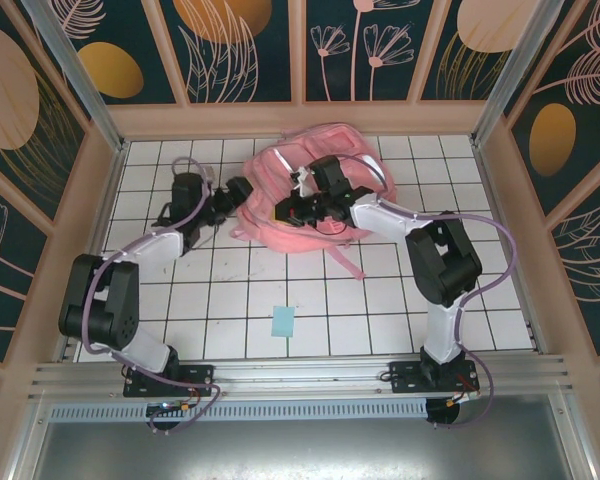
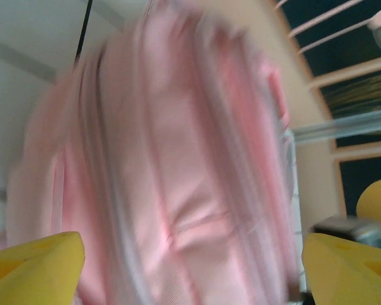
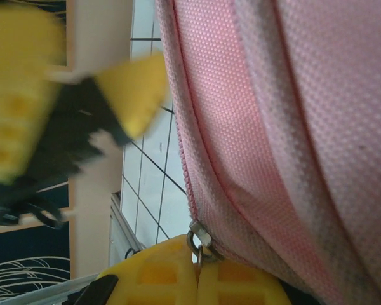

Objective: Pack books, pencil case, and school supplies into a backpack

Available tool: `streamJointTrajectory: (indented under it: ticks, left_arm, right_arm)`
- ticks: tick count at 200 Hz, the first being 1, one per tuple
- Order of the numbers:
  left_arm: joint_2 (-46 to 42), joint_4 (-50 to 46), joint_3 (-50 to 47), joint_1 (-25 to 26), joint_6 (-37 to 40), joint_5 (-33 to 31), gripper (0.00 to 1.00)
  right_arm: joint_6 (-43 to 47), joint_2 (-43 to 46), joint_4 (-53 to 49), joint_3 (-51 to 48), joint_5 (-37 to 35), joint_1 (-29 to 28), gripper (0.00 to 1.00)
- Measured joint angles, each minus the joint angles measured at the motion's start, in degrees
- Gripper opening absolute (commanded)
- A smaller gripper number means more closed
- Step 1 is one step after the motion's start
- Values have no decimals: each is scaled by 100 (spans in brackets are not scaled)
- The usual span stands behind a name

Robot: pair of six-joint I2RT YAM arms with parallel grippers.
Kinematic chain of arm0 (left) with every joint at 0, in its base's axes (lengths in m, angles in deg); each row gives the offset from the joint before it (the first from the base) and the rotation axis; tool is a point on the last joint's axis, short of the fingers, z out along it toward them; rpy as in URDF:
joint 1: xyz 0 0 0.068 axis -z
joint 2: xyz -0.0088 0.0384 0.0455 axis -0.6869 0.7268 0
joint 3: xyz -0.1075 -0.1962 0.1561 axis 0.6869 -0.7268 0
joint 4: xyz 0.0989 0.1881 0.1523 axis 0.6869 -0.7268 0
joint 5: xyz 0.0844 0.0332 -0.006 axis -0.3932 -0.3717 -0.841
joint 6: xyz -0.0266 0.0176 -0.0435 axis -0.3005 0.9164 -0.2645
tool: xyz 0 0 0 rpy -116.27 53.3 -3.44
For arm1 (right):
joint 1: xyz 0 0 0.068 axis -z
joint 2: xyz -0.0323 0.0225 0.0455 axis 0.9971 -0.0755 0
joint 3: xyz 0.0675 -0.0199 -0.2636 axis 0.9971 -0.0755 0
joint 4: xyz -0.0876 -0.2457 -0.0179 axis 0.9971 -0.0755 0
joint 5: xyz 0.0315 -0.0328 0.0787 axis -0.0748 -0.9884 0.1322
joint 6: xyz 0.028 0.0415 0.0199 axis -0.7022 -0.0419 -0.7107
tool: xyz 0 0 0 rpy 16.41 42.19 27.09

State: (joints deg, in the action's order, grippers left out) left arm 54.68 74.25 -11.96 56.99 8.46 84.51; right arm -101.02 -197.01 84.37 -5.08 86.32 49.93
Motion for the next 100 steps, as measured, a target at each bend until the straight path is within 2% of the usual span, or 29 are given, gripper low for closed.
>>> streamJointTrajectory:
  ticks: [19, 30, 33, 39, 42, 54, 83, 100]
  left_arm:
    - [295, 146, -57, 374, -251, -50, 98]
    - [398, 256, -55, 448, -387, -72, 86]
    - [428, 308, -55, 459, -439, -66, 80]
    - [509, 450, -55, 485, -533, -59, 60]
    - [538, 533, -55, 496, -533, -42, 46]
    - [708, 841, -55, 549, -621, 7, 0]
    - [1088, 1014, 2, 651, -719, -24, 0]
    - [1123, 782, 9, 688, -695, -13, 0]
  right_arm:
    - [24, -2, -140, 22, -7, -105, 0]
    - [50, -2, -282, 22, -35, -105, 0]
    - [74, -2, -308, 22, -55, -103, 0]
    - [111, -2, -339, 22, -79, -98, 0]
    - [131, -2, -356, 22, -96, -96, 0]
    - [264, -2, -501, 20, -216, -96, 0]
    - [968, 20, -1272, -2, -450, -157, 0]
    - [1445, 46, -1794, -59, -907, -269, 0]
